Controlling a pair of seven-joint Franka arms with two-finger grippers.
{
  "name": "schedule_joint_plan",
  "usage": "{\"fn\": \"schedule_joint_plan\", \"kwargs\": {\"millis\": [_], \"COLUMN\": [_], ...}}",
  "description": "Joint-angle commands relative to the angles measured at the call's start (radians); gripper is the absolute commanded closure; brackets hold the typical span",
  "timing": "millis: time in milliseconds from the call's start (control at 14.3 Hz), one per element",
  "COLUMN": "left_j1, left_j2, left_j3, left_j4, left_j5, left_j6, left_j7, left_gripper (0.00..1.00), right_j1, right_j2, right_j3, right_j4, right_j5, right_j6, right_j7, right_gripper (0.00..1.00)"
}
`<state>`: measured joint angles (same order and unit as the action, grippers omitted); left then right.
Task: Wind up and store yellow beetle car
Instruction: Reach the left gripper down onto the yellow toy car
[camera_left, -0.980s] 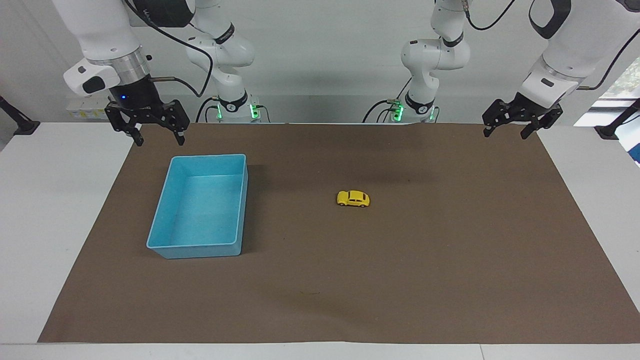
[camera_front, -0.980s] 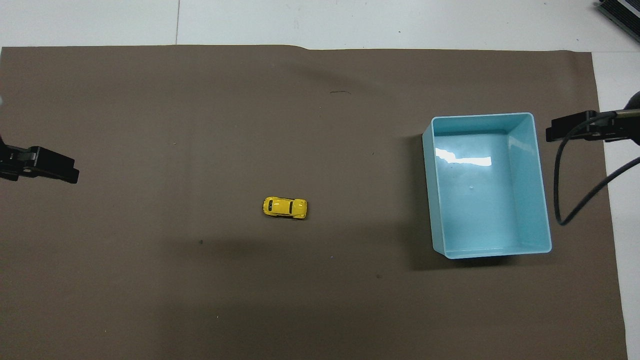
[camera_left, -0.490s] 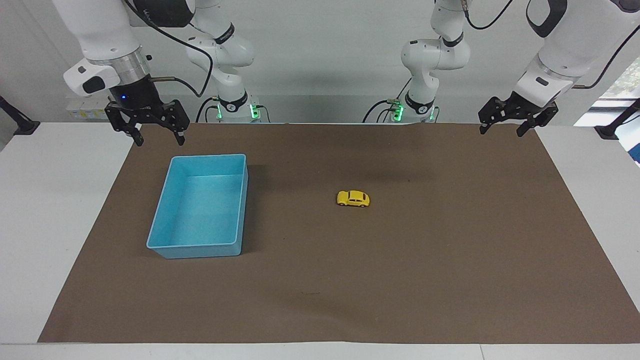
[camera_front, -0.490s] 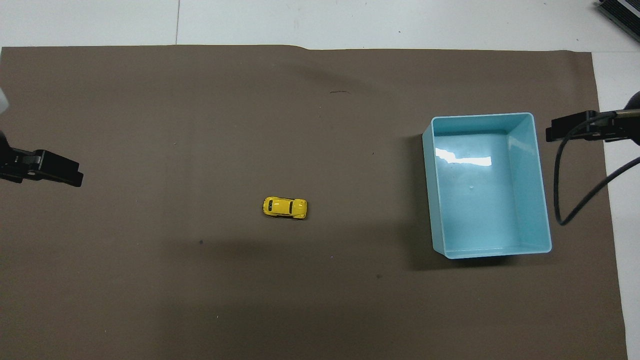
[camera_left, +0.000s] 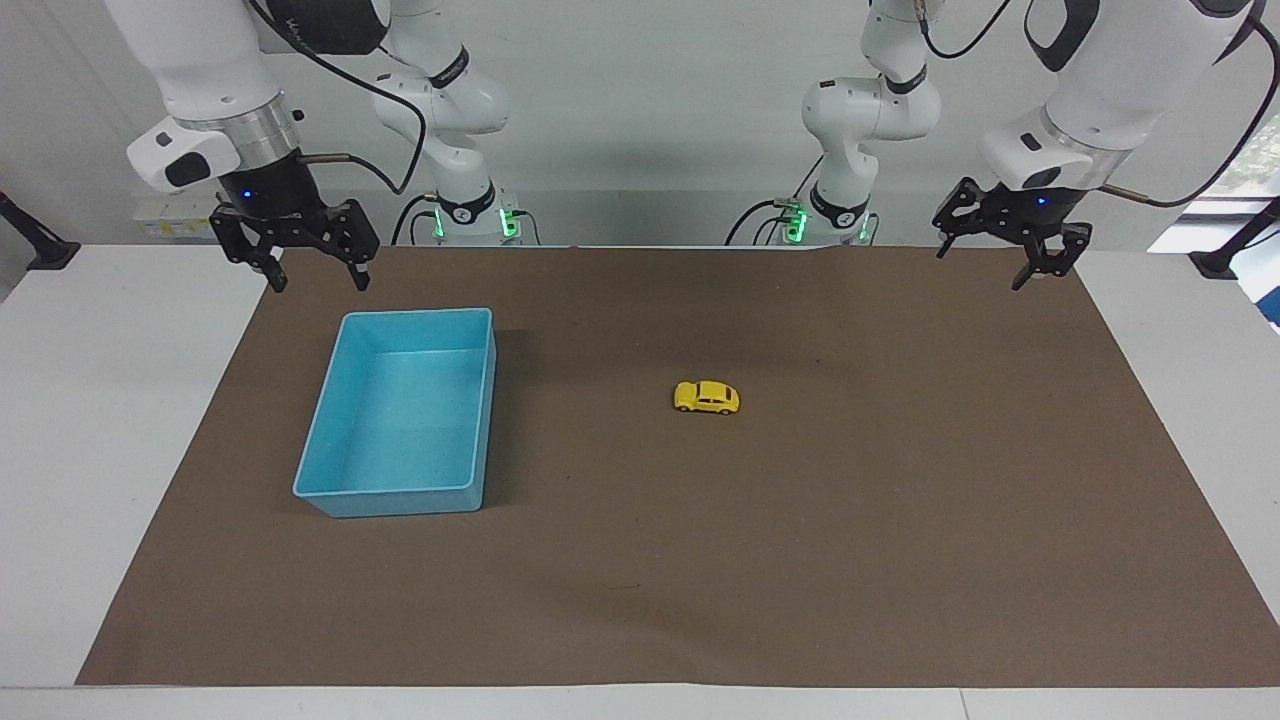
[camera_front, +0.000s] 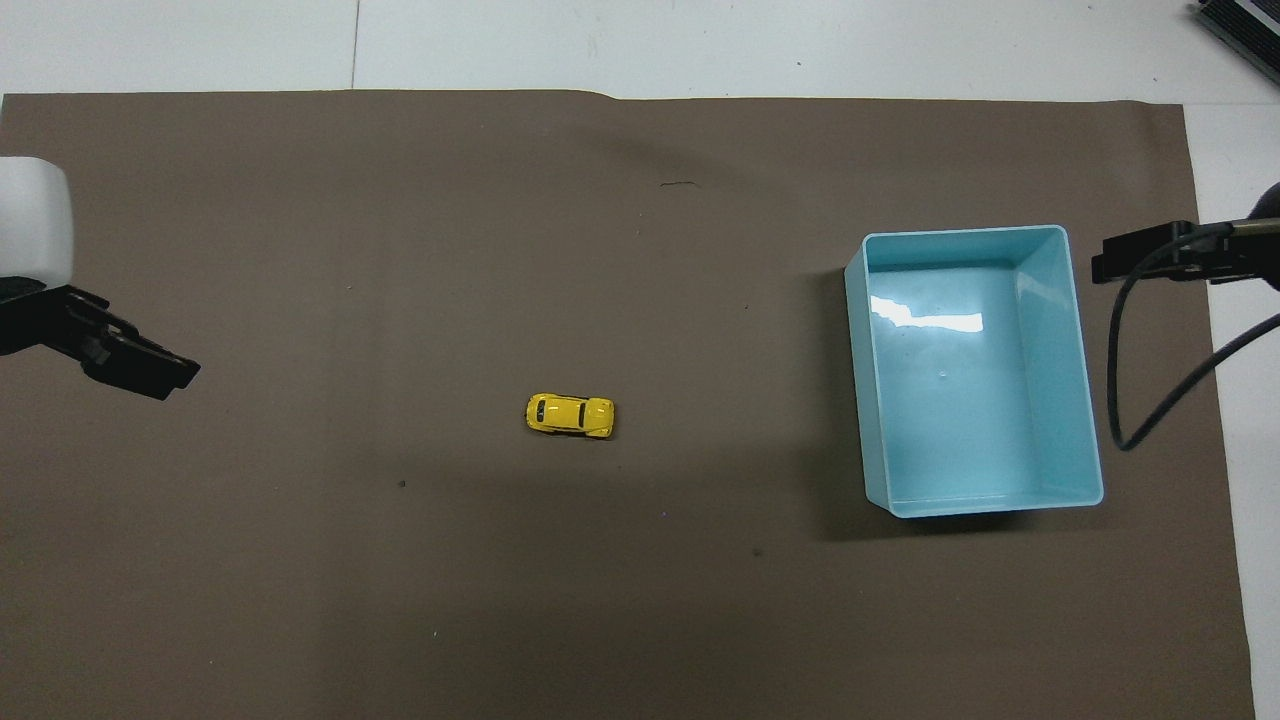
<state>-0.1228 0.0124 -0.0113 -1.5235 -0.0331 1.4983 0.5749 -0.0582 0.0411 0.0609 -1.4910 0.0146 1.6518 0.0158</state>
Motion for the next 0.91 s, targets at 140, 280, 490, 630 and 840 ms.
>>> {"fn": "schedule_joint_plan", "kwargs": {"millis": [140, 280, 490, 630, 840], "left_j1": [-0.066, -0.077, -0.107, -0.135, -0.196], "left_j2": [0.040, 0.067, 0.104, 0.132, 0.143], "left_j3": [0.007, 0.005, 0.005, 0.007, 0.007], "left_j4": [-0.001, -0.017, -0.044, -0.078, -0.165], "left_j5": [-0.031, -0.083, -0.117, -0.137, -0.137], "left_j6": [0.071, 0.117, 0.201, 0.268, 0.396], "left_j7": [0.261, 0.328, 0.440, 0.567, 0.626], "left_gripper": [0.00, 0.00, 0.00, 0.00, 0.00], "right_j1": [-0.006, -0.006, -0.006, -0.006, -0.006], "right_j2": [-0.013, -0.013, -0.013, -0.013, -0.013], "right_j3": [0.004, 0.004, 0.004, 0.004, 0.004], "right_j4": [-0.008, -0.008, -0.008, -0.008, -0.009], "right_j5": [0.010, 0.010, 0.010, 0.010, 0.010], "right_j6": [-0.007, -0.007, -0.007, -0.007, -0.007], "right_j7": [0.018, 0.018, 0.018, 0.018, 0.018], "right_gripper": [0.00, 0.00, 0.00, 0.00, 0.00]}}
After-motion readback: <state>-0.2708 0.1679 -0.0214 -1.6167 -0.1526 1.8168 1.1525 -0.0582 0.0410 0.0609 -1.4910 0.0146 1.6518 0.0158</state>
